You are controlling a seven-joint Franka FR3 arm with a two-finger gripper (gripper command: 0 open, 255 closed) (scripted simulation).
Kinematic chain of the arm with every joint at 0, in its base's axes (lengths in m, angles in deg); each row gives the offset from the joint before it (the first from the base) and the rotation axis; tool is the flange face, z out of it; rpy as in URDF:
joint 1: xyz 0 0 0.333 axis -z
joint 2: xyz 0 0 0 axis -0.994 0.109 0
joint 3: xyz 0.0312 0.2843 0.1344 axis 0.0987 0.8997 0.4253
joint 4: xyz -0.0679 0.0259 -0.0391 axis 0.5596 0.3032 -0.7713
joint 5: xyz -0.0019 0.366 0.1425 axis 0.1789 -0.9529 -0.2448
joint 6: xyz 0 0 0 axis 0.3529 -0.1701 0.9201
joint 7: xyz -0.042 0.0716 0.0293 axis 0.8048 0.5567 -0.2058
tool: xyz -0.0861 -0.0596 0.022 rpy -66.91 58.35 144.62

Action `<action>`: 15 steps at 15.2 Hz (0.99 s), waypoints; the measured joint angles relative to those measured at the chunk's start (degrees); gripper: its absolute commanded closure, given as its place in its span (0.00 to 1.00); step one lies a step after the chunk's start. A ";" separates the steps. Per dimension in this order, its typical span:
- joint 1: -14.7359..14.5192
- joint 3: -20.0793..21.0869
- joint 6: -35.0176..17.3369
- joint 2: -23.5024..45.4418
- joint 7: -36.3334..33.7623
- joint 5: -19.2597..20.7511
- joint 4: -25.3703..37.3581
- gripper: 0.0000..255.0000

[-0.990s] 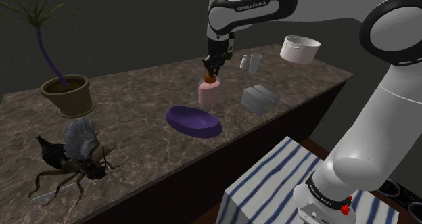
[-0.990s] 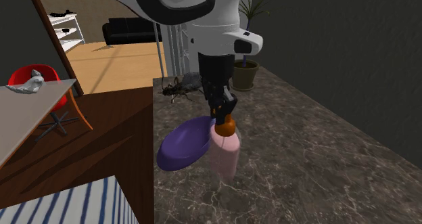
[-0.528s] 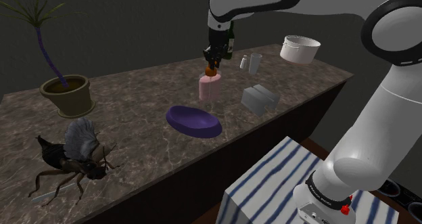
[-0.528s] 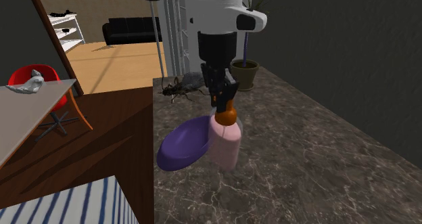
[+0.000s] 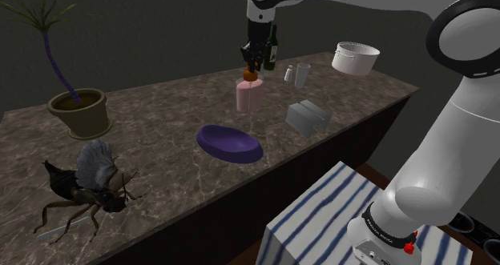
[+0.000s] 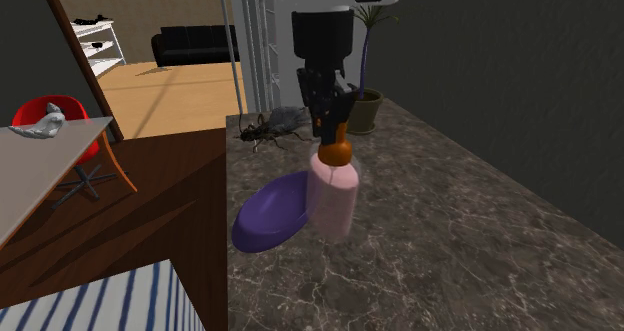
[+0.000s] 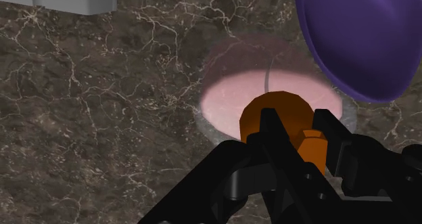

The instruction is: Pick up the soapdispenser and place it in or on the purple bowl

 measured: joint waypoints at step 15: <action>-6.54 5.87 12.77 -3.59 -11.92 0.22 8.83 1.00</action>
